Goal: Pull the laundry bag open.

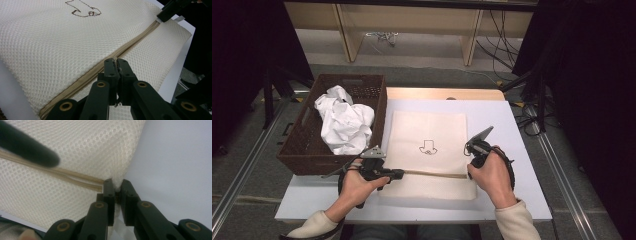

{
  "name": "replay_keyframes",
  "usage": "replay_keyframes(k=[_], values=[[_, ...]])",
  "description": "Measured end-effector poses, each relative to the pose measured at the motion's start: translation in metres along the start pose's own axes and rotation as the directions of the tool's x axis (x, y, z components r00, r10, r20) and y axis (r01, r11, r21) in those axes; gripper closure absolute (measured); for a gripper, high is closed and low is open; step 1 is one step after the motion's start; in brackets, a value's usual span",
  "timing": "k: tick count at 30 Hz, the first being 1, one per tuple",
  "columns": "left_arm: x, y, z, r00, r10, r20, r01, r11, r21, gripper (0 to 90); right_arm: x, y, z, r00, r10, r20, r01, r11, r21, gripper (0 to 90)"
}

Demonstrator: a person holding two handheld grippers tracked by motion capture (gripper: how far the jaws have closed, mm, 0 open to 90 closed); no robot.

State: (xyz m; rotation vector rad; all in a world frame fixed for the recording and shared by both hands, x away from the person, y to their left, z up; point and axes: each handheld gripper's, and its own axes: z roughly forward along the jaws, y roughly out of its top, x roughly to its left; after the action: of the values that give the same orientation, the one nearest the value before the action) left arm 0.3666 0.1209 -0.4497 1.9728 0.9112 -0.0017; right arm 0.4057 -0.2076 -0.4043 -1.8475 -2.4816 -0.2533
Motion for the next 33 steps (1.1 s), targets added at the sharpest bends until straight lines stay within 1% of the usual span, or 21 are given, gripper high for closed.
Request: replay_keyframes(k=[2,3,4,5,7,9,10,12,14,15,16,17,18,19,20,21,23,24,28,30,33], values=[[0.0000,-0.0004,-0.0003,1.0000,-0.002,-0.006,0.002,1.0000,-0.005,86.9,-0.0002,-0.0001,0.0001,1.0000,-0.001,0.009,0.001,1.000,-0.002,84.7],[-0.0003,-0.0007,-0.0004,0.9999,-0.008,-0.008,0.008,0.9999,-0.010,86.8,0.0022,-0.0006,0.0003,0.9991,0.018,0.037,-0.017,1.000,-0.011,84.7],[0.0007,-0.0009,-0.0014,1.0000,-0.003,-0.005,0.003,1.0000,-0.002,86.9,0.0028,-0.0005,0.0001,0.9987,0.021,0.047,-0.020,1.000,-0.008,84.7],[0.0007,-0.0014,-0.0016,0.9999,-0.003,-0.013,0.003,1.0000,-0.004,86.9,0.0001,0.0000,0.0003,1.0000,0.000,0.006,0.000,1.000,0.002,84.7],[0.0009,-0.0021,-0.0018,0.9999,-0.009,-0.011,0.008,0.9999,-0.010,86.9,0.0005,0.0000,0.0003,1.0000,0.008,0.004,-0.008,1.000,0.003,84.7],[0.0019,-0.0030,-0.0032,0.9999,-0.007,-0.014,0.006,1.0000,-0.004,86.9,-0.0004,0.0002,0.0007,1.0000,-0.001,0.009,0.001,1.000,0.001,84.7],[0.0022,-0.0034,-0.0036,0.9999,-0.006,-0.015,0.006,1.0000,-0.002,86.9,-0.0022,0.0003,0.0019,0.9997,-0.021,0.012,0.021,1.000,-0.014,84.7],[0.0027,-0.0040,-0.0040,0.9999,-0.008,-0.014,0.008,1.0000,-0.002,86.9,-0.0018,0.0004,0.0019,0.9997,-0.021,0.010,0.021,1.000,-0.013,84.7],[0.0034,-0.0044,-0.0048,0.9999,-0.005,-0.015,0.005,1.0000,-0.001,86.9,-0.0007,0.0002,0.0010,0.9999,-0.009,0.007,0.009,1.000,-0.006,84.7],[0.0035,-0.0047,-0.0049,0.9998,-0.016,-0.009,0.016,0.9999,-0.006,86.9,-0.0021,0.0003,0.0018,0.9997,-0.024,0.009,0.024,1.000,-0.015,84.7],[0.0038,-0.0049,-0.0055,0.9999,-0.013,-0.011,0.013,0.9999,-0.001,86.9,-0.0035,0.0007,0.0022,0.9989,-0.048,0.005,0.048,0.999,-0.021,84.7],[0.0037,-0.0050,-0.0054,0.9999,-0.012,-0.011,0.012,0.9999,-0.003,86.9,-0.0003,0.0003,0.0007,1.0000,-0.004,0.001,0.004,1.000,-0.001,84.7],[0.0039,-0.0051,-0.0055,0.9999,-0.009,-0.012,0.009,1.0000,-0.002,86.9,0.0008,0.0001,0.0005,1.0000,0.001,0.008,-0.001,1.000,-0.001,84.7],[0.0040,-0.0052,-0.0056,0.9999,-0.011,-0.011,0.011,0.9999,-0.002,86.9,0.0031,-0.0001,0.0004,0.9991,0.015,0.039,-0.015,1.000,-0.005,84.7],[0.0042,-0.0052,-0.0057,0.9999,-0.012,-0.010,0.012,0.9999,-0.002,86.9,0.0028,-0.0002,0.0005,0.9992,0.011,0.040,-0.011,1.000,-0.008,84.7],[0.0046,-0.0054,-0.0063,0.9999,-0.007,-0.012,0.007,1.0000,0.001,86.9,0.0001,0.0002,0.0005,1.0000,-0.005,-0.003,0.005,1.000,-0.001,84.7],[0.0044,-0.0057,-0.0063,0.9998,-0.008,-0.019,0.008,1.0000,-0.001,86.9,0.0010,0.0001,0.0006,1.0000,0.002,0.005,-0.002,1.000,0.000,84.7],[0.0044,-0.0059,-0.0063,0.9998,-0.009,-0.018,0.009,1.0000,-0.001,86.9,0.0032,-0.0003,0.0009,0.9993,0.015,0.035,-0.015,1.000,-0.007,84.7],[0.0041,-0.0063,-0.0064,0.9997,-0.015,-0.016,0.015,0.9999,-0.008,86.9,0.0033,-0.0002,0.0007,0.9993,0.015,0.033,-0.015,1.000,-0.006,84.7],[0.0042,-0.0065,-0.0065,0.9997,-0.015,-0.017,0.014,0.9999,-0.005,86.9,0.0028,-0.0002,0.0009,0.9993,0.002,0.037,-0.001,1.000,-0.008,84.7],[0.0053,-0.0071,-0.0075,0.9998,-0.011,-0.018,0.011,0.9999,0.003,86.9,0.0026,0.0001,0.0007,0.9995,0.002,0.033,-0.002,1.000,0.001,84.7]])
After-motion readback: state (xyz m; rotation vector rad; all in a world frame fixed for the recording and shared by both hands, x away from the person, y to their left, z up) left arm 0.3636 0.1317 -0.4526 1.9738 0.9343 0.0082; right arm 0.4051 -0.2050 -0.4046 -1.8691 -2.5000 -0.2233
